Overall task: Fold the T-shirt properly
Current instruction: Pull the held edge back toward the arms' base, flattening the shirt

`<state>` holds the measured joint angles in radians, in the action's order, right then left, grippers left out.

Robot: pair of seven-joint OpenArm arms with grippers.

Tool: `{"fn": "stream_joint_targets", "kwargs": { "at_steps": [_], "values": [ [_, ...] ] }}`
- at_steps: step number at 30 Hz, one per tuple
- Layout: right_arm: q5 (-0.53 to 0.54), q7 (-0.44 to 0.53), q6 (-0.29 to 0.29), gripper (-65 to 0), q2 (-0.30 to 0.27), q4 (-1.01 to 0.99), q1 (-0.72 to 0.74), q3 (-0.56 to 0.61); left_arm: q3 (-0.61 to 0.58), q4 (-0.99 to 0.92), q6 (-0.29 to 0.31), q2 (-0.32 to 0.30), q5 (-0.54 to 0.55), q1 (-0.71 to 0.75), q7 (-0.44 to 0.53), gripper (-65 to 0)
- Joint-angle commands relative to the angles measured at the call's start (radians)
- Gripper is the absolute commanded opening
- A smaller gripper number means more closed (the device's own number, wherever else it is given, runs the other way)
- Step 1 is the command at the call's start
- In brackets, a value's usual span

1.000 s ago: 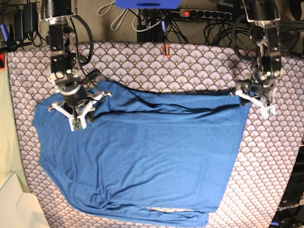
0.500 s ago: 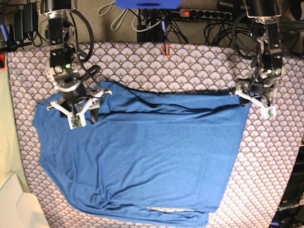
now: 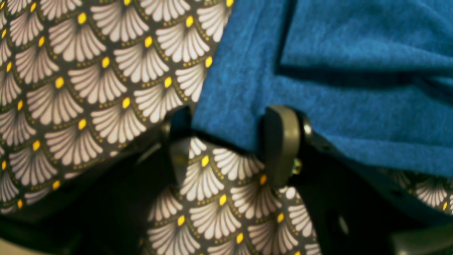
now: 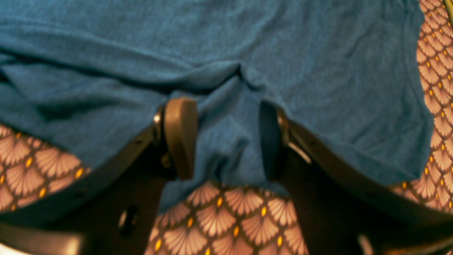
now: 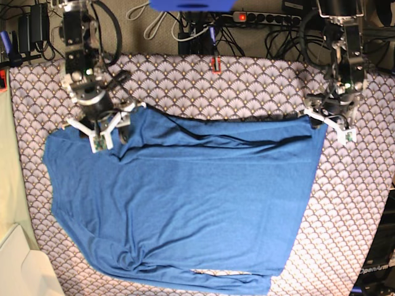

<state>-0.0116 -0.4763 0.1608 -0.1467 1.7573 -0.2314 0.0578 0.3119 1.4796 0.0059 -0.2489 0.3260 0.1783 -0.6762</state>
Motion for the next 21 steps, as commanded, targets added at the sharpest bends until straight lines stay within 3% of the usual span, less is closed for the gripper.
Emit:
{"fn": "stream_joint_targets", "kwargs": {
  "at_steps": [1,8,17,21],
  "values": [
    [0.006,0.026,-0.004,-35.3,-0.004,0.037,0.002,0.000,0.002,0.000,-0.002,-0.007,0.003,-0.009,-0.006,-32.8],
    [0.006,0.026,-0.004,-35.3,-0.004,0.135,-0.095,0.000,0.002,-0.003,-0.002,-0.007,0.006,-0.013,-0.004,-33.7],
    [0.006,0.034,-0.004,-35.4,-0.004,0.160,-0.173,0.000,0.000,-0.004,-0.002,-0.005,0.006,-0.016,-0.004,-56.0],
    [0.006,0.034,-0.004,-35.4,-0.004,0.145,-0.170,0.010,0.000,-0.004,-0.001,-0.005,0.008,-0.016,-0.004,-60.1]
  ]
}}
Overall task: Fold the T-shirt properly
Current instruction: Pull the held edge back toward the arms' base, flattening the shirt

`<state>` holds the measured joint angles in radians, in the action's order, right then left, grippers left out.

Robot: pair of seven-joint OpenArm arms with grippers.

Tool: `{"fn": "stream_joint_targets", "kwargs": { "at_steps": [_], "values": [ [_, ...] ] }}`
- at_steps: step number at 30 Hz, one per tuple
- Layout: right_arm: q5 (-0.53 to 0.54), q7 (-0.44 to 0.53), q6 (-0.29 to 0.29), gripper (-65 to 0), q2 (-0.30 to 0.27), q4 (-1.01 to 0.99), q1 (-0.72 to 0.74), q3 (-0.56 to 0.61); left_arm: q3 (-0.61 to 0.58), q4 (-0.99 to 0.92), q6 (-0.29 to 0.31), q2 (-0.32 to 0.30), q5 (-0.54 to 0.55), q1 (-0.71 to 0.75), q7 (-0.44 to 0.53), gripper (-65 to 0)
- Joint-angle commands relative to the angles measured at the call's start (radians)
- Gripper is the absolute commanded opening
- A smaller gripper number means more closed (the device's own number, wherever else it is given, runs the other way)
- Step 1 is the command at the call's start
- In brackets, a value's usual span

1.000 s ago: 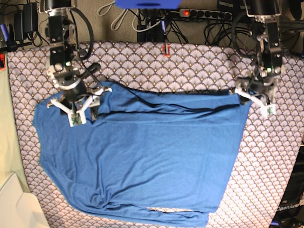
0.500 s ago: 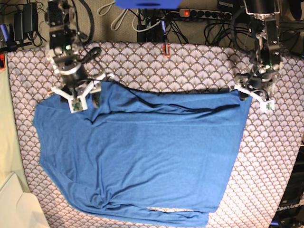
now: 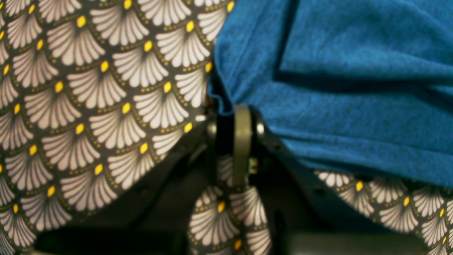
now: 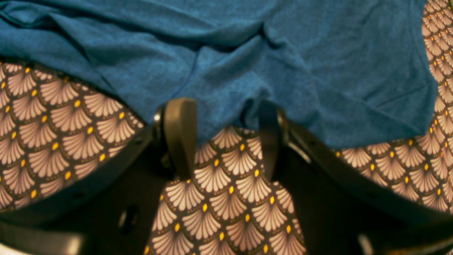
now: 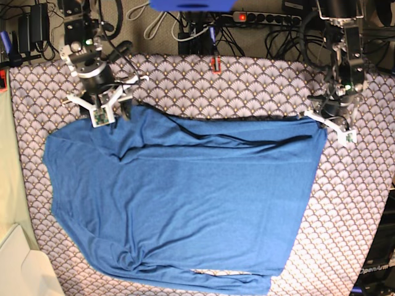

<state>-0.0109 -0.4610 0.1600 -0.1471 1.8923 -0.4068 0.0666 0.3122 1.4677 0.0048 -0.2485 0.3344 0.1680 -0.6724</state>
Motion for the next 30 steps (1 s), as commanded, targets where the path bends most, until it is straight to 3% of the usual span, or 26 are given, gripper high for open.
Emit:
{"fn": "stream_joint_targets", "kwargs": {
  "at_steps": [1,6,26,28,30],
  "values": [
    [0.006,0.018,-0.003,-35.4,-0.006,-0.004,0.010,0.014,0.000,0.008,0.001,-0.005,-0.001,-0.006,-0.008,-60.1],
    [0.006,0.020,-0.003,-35.4,-0.006,-0.116,0.058,0.034,0.002,0.009,0.001,-0.007,-0.001,-0.006,-0.008,-60.1],
    [0.006,0.020,-0.003,-36.0,-0.004,-0.239,0.115,0.032,0.005,0.009,0.001,-0.010,-0.008,-0.034,-0.011,-60.1],
    [0.006,0.020,-0.003,-40.3,-0.004,-0.238,0.115,0.034,0.002,0.009,0.001,-0.013,-0.008,-0.034,-0.013,-60.1],
    [0.006,0.020,-0.003,-49.6,-0.007,-0.236,0.116,0.034,0.002,0.009,0.001,-0.013,-0.008,-0.034,-0.013,-60.1]
  ]
}}
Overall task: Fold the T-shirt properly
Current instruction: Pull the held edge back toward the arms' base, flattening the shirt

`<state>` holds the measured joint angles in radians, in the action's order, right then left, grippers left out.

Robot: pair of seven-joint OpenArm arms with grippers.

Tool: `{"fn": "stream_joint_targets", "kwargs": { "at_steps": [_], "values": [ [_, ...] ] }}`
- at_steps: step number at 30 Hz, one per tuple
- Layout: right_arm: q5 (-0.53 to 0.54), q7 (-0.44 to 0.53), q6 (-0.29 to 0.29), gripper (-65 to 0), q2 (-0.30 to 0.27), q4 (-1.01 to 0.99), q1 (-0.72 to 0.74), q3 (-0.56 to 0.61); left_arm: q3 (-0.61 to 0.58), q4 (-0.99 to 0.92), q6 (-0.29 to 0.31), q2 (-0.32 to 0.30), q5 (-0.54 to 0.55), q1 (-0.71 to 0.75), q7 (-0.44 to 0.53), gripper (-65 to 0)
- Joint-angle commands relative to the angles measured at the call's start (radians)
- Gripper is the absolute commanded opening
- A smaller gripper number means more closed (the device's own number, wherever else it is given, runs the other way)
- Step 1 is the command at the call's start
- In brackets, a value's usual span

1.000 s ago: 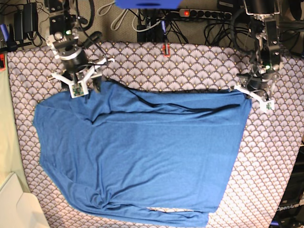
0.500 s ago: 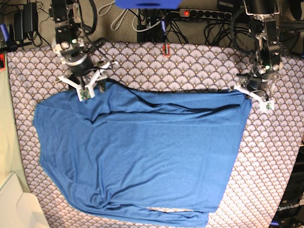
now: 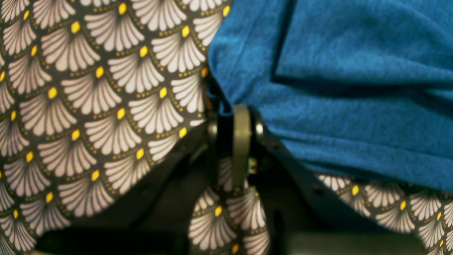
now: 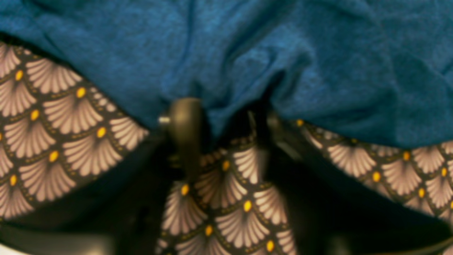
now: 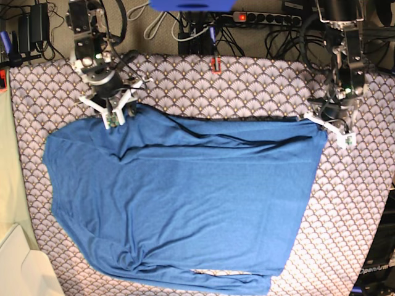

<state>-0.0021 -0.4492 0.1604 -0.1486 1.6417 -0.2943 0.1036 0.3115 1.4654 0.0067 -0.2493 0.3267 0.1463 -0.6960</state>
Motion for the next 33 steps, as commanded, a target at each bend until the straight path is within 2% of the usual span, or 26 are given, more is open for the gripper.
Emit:
{"fn": "stream_joint_targets", "kwargs": {
  "at_steps": [1,3,17,24,33],
  "values": [
    [-0.003,0.010,-0.003,-54.9,-0.006,0.016,0.004,-0.003,0.002,0.013,-0.001,-0.012,-0.001,-0.012,0.011,-60.1],
    [-0.003,0.010,-0.003,-65.0,-0.006,0.016,0.010,-0.005,0.002,0.013,-0.001,-0.014,-0.001,-0.014,0.008,-60.1],
    [-0.003,0.003,-0.003,-65.0,-0.050,0.223,-0.082,-0.011,0.001,0.039,-0.001,-0.077,0.007,0.005,0.006,-60.1],
    [-0.003,0.008,-0.003,-65.0,-0.050,0.252,-0.141,-0.011,0.004,0.126,-0.001,-0.097,0.001,0.072,0.006,-60.1],
    [-0.003,0.023,-0.003,-65.0,-0.050,0.295,-0.239,-0.008,0.005,0.131,0.000,-0.126,0.002,0.129,0.005,-60.1]
  ]
}}
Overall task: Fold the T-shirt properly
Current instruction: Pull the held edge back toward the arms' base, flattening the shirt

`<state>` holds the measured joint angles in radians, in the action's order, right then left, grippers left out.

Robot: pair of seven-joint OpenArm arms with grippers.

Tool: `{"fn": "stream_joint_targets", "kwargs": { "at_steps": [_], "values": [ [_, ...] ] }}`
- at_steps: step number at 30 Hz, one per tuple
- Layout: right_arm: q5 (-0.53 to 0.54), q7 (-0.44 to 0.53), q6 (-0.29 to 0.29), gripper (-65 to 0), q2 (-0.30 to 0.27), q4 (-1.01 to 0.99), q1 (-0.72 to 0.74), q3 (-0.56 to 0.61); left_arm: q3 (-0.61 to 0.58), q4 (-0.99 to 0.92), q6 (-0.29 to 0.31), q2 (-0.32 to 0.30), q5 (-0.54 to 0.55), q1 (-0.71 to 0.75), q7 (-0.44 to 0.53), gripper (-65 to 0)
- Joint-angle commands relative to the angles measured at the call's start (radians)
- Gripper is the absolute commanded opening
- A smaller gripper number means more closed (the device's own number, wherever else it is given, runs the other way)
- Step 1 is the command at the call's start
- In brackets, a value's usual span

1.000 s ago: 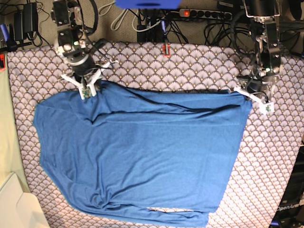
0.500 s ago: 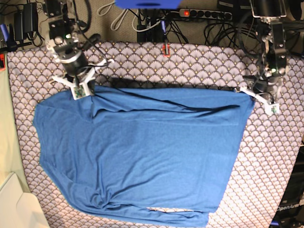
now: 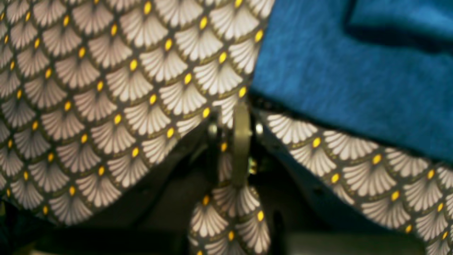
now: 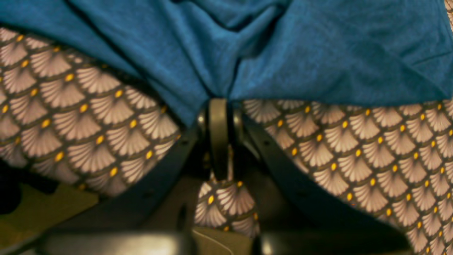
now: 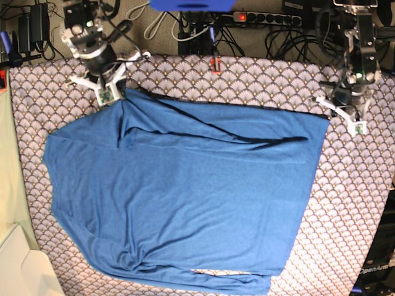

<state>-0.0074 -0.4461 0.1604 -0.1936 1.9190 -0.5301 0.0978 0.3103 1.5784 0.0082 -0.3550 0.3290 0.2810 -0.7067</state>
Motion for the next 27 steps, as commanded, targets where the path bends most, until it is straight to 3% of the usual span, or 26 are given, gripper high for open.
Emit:
{"fn": "stream_joint_targets", "kwargs": {
  "at_steps": [1,5,8,15,18,24,27],
  "values": [
    [0.002,0.040,-0.003,-65.0,-0.005,0.018,-0.015,-0.002,0.007,0.018,-0.001,-0.026,0.002,0.007,0.015,-60.1],
    [0.002,0.115,-0.003,-65.0,-0.005,0.017,-0.065,-0.007,0.007,0.018,-0.001,-0.043,0.005,0.019,0.015,-60.1],
    [0.001,0.120,-0.003,-65.0,-0.005,0.014,-0.069,-0.003,0.008,0.007,-0.001,-0.043,0.003,0.016,0.017,-60.1],
    [0.001,0.120,-0.003,-65.0,0.000,0.014,-0.061,0.000,0.010,0.020,-0.001,0.011,0.006,-0.001,0.017,-59.4],
    [0.001,0.120,-0.003,-65.0,0.000,0.014,-0.058,0.000,0.010,0.020,-0.001,0.020,0.006,-0.004,0.017,-50.8],
    [0.001,0.106,-0.003,-65.0,0.000,0.012,-0.046,-0.002,0.010,0.061,-0.001,0.021,0.006,-0.001,0.017,-21.2],
    [0.001,0.106,-0.003,-65.0,0.000,0.012,-0.046,0.000,0.010,0.069,-0.001,0.021,0.006,-0.009,0.019,-18.3]
  ]
}}
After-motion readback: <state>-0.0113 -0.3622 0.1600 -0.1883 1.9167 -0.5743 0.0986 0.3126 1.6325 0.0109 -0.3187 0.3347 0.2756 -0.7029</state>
